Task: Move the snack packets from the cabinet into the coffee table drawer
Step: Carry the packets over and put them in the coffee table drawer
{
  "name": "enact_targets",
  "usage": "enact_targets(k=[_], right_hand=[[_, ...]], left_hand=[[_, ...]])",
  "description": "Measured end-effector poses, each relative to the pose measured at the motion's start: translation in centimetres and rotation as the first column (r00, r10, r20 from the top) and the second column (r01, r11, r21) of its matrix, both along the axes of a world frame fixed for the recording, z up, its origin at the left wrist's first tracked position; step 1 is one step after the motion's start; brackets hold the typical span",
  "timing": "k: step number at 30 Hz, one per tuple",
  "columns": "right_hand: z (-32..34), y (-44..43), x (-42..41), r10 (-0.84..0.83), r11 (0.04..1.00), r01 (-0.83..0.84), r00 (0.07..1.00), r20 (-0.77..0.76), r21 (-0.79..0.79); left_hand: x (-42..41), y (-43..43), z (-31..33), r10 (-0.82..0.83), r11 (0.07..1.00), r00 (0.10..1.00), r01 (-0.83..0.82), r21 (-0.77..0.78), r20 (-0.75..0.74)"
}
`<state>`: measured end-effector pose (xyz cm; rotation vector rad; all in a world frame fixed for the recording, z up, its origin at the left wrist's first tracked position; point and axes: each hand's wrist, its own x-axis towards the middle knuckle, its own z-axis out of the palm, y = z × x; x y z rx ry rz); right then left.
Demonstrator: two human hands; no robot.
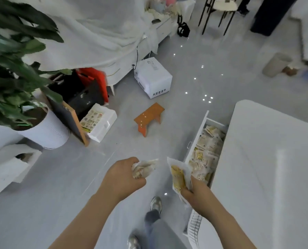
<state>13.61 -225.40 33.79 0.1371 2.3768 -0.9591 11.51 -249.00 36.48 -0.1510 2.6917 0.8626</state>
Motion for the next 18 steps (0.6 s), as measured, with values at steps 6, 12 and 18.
enact_targets(k=[6, 12, 18], right_hand=[[-1.5, 2.2, -6.1, -0.150, 0.987, 0.152, 0.988, 0.036, -0.044], [-2.1, 4.7, -11.5, -0.259, 0.965, 0.259, 0.966, 0.015, -0.050], [-2.1, 5.4, -15.3, -0.406, 0.912, 0.407, 0.913, 0.029, -0.057]], left_hand=[[-9.4, 2.5, -0.7, -0.146, 0.989, 0.989, 0.146, 0.012, 0.005], [-17.9, 6.2, -0.3, -0.294, 0.956, 0.956, 0.294, 0.010, 0.012], [-24.5, 8.5, -1.5, -0.420, 0.907, 0.907, 0.419, 0.048, 0.036]])
